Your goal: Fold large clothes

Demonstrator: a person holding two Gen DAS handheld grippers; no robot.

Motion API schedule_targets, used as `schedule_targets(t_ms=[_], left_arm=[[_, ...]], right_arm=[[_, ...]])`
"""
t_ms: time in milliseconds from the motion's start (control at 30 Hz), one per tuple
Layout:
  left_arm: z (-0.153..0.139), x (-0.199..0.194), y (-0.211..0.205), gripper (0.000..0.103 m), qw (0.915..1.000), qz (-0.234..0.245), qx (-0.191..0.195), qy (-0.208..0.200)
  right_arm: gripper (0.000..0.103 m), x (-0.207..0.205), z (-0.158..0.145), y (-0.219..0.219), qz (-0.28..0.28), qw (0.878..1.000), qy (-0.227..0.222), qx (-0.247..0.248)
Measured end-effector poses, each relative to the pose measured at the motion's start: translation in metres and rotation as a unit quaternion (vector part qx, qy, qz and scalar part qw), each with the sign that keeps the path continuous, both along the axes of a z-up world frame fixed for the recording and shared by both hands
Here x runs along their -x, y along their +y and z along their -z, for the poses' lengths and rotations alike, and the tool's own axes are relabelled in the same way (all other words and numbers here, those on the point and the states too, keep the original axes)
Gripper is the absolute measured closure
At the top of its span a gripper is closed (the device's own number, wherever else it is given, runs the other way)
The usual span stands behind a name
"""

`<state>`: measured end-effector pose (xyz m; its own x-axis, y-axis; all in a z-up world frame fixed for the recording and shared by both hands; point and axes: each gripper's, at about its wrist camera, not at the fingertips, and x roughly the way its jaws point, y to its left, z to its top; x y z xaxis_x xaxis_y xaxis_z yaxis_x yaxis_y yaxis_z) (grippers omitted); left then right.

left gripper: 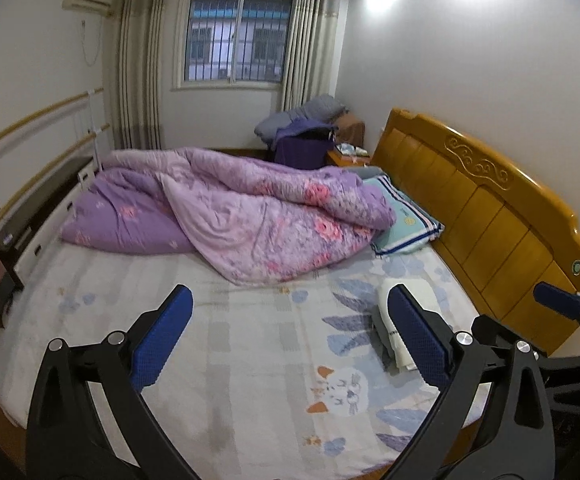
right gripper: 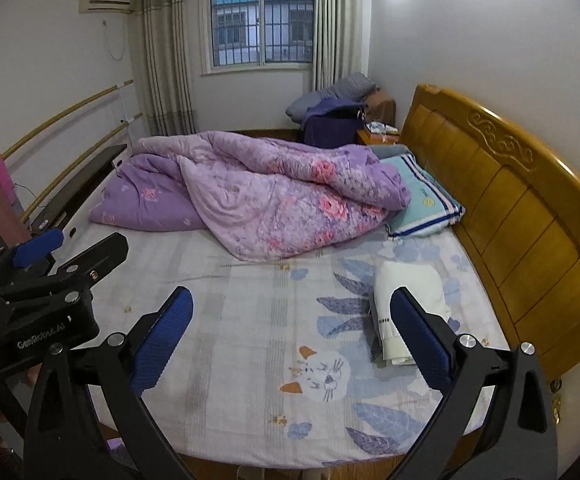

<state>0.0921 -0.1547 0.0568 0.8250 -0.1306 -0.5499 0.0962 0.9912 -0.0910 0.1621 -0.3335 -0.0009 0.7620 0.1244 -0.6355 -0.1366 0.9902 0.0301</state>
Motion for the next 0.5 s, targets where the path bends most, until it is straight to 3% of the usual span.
schedule_targets(t_ms=[500], left_arm=[[-0.041,0.036,-0.001,0.005,0.9982,-0.015,-0.019,-0.055]], right_arm=[[0.008,0.03,-0.029,-0.009,0.006,0.999,-0.04,0.0]])
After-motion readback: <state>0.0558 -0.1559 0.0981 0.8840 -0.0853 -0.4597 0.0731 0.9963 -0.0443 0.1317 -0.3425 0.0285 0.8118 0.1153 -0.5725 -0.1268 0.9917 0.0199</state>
